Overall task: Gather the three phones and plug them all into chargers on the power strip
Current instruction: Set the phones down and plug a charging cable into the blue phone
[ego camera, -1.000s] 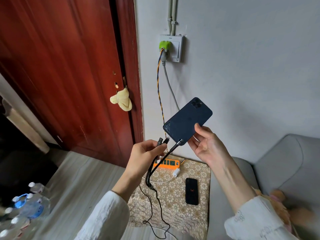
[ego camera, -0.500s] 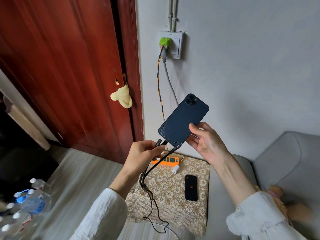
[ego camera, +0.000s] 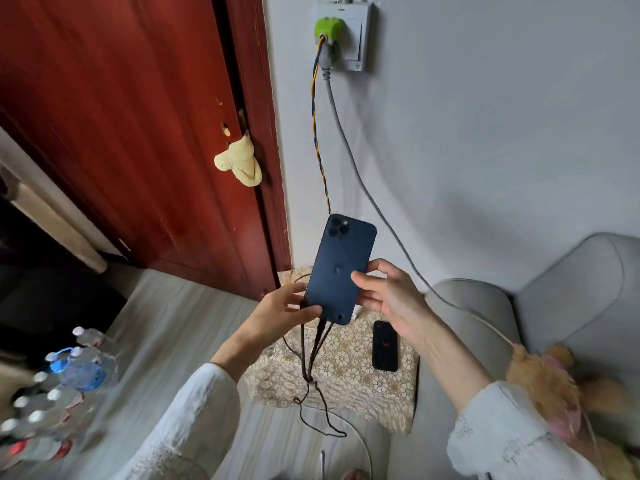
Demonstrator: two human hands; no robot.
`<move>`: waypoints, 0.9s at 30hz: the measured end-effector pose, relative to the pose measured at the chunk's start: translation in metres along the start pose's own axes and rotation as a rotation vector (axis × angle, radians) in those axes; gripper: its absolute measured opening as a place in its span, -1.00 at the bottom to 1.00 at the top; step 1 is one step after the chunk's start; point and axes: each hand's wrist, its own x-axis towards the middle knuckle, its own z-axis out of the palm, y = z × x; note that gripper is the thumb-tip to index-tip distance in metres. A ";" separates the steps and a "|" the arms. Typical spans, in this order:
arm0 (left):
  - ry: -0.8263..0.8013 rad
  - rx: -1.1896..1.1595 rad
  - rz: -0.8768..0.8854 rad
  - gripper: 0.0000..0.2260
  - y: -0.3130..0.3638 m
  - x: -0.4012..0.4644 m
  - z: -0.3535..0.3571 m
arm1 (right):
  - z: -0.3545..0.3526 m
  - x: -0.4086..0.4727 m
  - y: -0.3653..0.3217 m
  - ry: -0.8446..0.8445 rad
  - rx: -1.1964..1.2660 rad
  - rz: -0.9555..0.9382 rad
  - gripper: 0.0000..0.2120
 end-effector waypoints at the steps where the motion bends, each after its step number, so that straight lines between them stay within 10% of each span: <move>1: 0.020 -0.006 0.005 -0.76 -0.009 0.005 0.002 | -0.001 0.004 0.012 -0.002 -0.018 0.030 -0.88; 11: 0.218 0.290 -0.438 -0.75 -0.206 0.063 0.059 | -0.056 0.071 0.160 0.248 -0.119 0.350 -0.83; 22: -0.275 1.165 -0.038 -0.37 -0.376 0.170 0.068 | -0.078 0.165 0.343 0.374 0.023 0.584 -0.91; 27: -0.151 1.238 -0.060 -0.37 -0.411 0.156 0.033 | -0.064 0.184 0.383 0.376 -0.044 0.627 -0.83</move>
